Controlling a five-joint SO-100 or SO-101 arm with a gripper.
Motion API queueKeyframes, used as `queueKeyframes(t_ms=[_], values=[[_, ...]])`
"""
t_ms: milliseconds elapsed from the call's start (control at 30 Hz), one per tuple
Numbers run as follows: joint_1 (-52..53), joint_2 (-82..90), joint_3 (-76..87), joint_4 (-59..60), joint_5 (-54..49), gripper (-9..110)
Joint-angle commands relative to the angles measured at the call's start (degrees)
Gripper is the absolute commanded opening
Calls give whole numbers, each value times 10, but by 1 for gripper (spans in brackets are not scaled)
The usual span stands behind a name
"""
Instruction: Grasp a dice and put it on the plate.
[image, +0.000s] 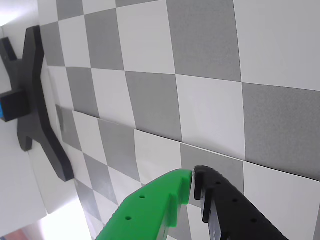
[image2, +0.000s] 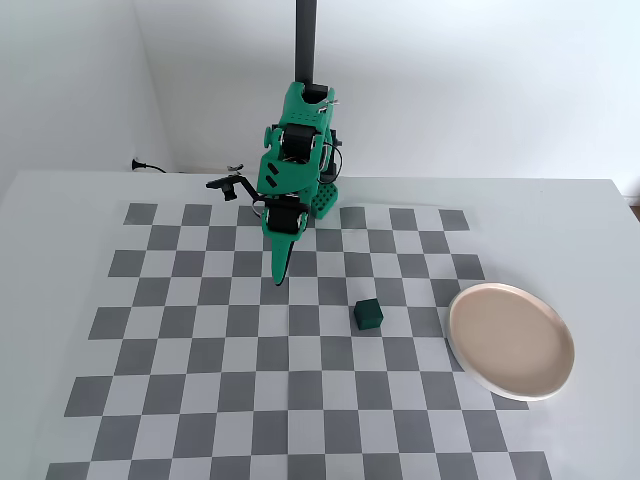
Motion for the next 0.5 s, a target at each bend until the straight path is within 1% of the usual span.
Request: queueKeyframes(t_ms=[0, 167, 333, 467], values=[[-46, 6, -9, 4, -48, -4], [-80, 6, -9, 11, -97, -4], [-86, 7, -9, 6, -46, -4], [-68, 7, -9, 4, -25, -4]])
